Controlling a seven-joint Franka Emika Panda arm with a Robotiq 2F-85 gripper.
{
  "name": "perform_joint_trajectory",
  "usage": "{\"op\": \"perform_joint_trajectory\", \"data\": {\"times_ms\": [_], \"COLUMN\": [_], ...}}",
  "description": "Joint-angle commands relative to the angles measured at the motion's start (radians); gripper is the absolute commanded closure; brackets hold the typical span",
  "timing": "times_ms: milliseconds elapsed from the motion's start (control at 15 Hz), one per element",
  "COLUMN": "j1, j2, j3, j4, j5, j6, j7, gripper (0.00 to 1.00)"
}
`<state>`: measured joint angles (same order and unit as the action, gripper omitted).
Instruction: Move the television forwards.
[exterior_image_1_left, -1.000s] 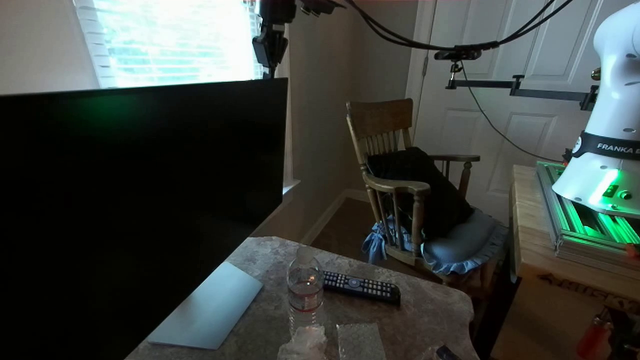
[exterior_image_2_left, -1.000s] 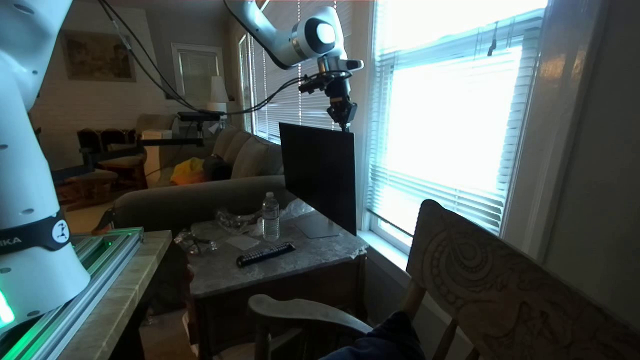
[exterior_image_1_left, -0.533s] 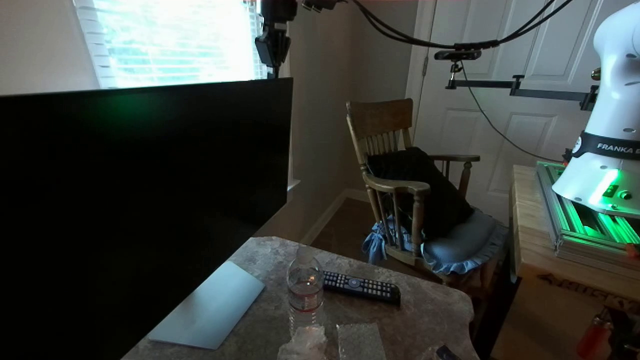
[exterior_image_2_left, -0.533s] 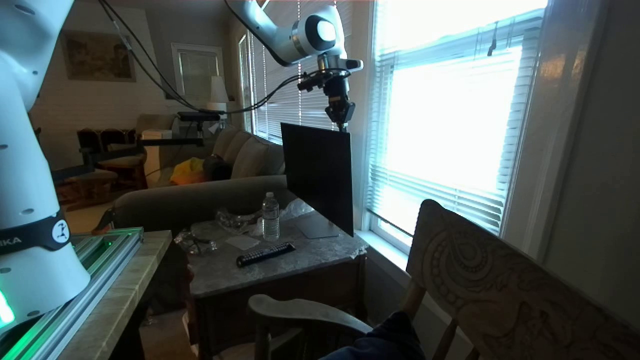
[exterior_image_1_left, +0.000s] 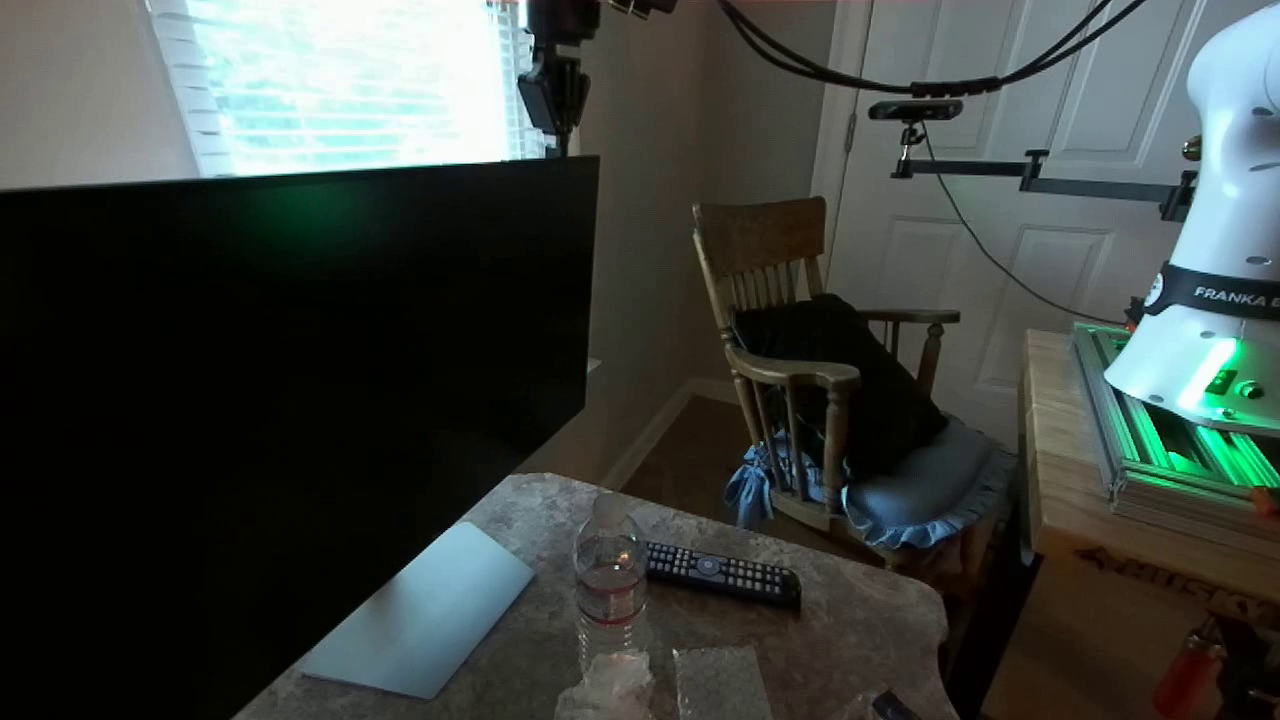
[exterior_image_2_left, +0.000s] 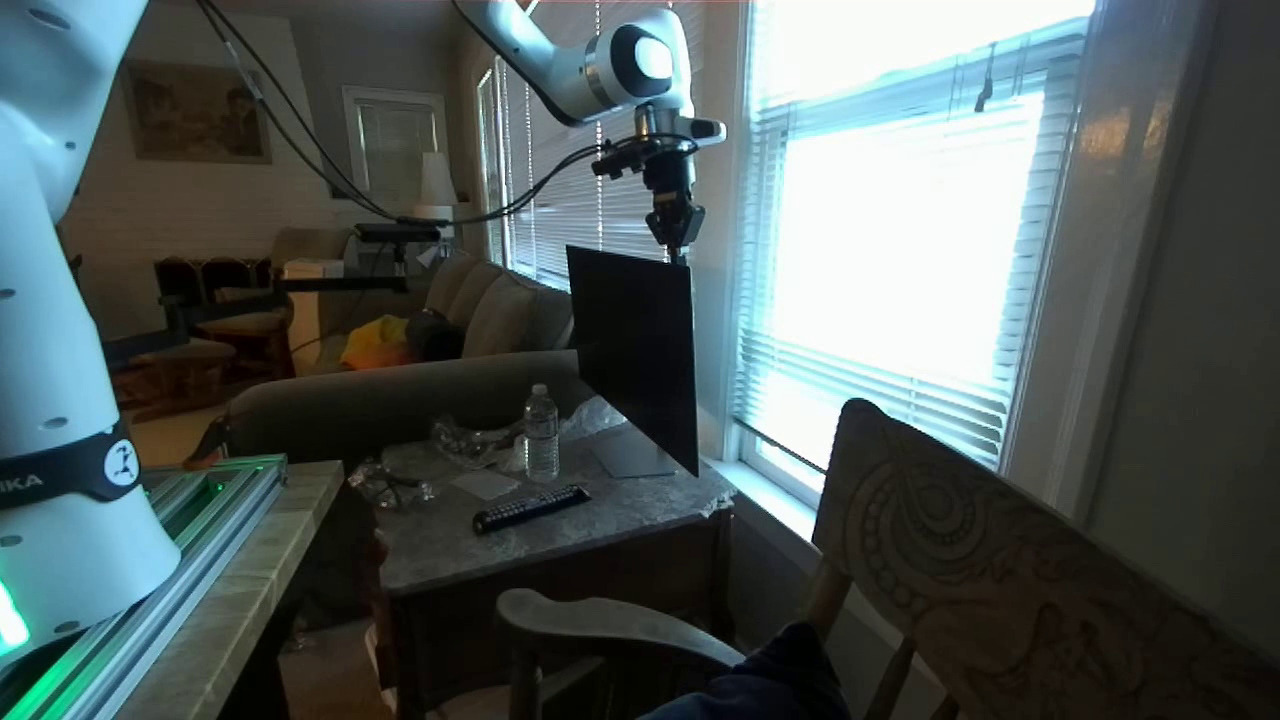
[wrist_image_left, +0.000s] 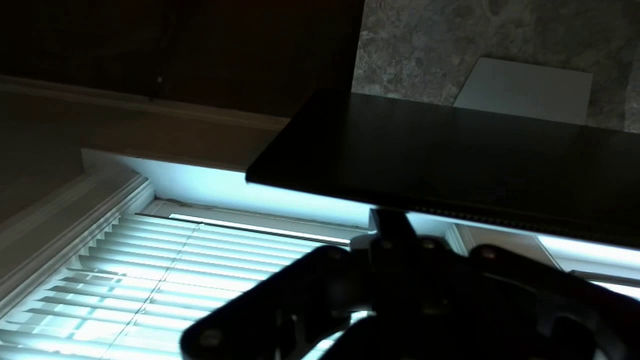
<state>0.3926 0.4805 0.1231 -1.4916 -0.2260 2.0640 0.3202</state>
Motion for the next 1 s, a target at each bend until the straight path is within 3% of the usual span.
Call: {"op": "perform_joint_trajectory", "data": {"times_ms": [0, 933], "j1": [-0.002, -0.001], "j2": [-0.005, -0.036], "j3": [0.027, 0.060], "j4": [0.002, -0.031], "j5": [0.061, 0.102], "j6": [-0.065, -0.121], "j7": [-0.002, -0.008], "gripper": [1.00, 1.00]}}
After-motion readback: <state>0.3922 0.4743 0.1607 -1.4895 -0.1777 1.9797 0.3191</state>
